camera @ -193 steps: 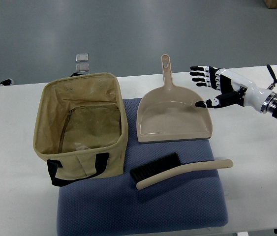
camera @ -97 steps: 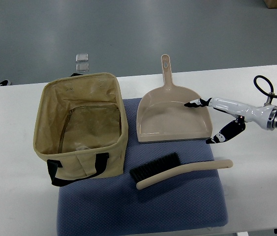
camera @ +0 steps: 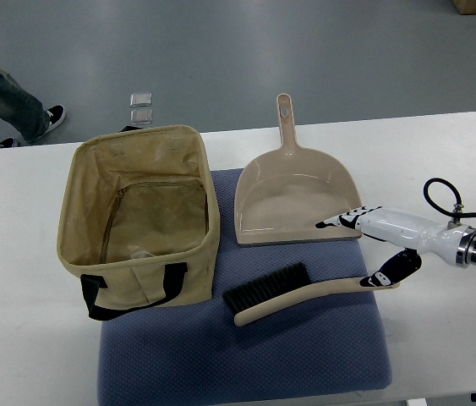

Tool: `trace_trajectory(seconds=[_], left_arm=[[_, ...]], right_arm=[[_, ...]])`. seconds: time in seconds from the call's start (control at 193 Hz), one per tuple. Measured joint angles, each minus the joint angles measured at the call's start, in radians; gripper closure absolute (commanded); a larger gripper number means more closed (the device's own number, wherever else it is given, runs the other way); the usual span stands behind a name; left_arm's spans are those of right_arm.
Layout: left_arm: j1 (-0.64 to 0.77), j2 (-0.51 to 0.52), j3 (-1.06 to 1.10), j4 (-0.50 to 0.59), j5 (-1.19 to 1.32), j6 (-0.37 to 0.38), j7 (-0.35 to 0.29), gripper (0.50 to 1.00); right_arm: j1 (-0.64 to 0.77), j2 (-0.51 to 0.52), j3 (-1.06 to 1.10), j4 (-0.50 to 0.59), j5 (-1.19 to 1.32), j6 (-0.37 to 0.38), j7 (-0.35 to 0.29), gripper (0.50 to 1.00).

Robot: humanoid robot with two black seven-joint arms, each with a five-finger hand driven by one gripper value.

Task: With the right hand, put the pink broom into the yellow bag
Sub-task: 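Close the right hand around the beige brush handle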

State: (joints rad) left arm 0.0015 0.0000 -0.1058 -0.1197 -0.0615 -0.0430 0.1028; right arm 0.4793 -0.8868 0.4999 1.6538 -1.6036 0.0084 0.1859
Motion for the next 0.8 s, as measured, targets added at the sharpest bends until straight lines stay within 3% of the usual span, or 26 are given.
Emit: trace_trajectory(seconds=[0.274, 0.59, 0.802], left_arm=[[0.000, 0.000, 0.000, 0.000, 0.000, 0.000, 0.000, 0.500], [0.000, 0.000, 0.000, 0.000, -0.001, 0.000, 0.000, 0.500], [0.000, 0.000, 0.000, 0.000, -0.001, 0.000, 0.000, 0.500]], right_arm=[[0.001, 0.004, -0.054, 0.028, -0.033, -0.009, -0.013, 0.626], [-0.030, 0.036, -0.111, 0.021, -0.070, -0.111, -0.108, 0.691], [-0.048, 0.056, -0.117, 0.018, -0.078, -0.127, -0.179, 0.738]])
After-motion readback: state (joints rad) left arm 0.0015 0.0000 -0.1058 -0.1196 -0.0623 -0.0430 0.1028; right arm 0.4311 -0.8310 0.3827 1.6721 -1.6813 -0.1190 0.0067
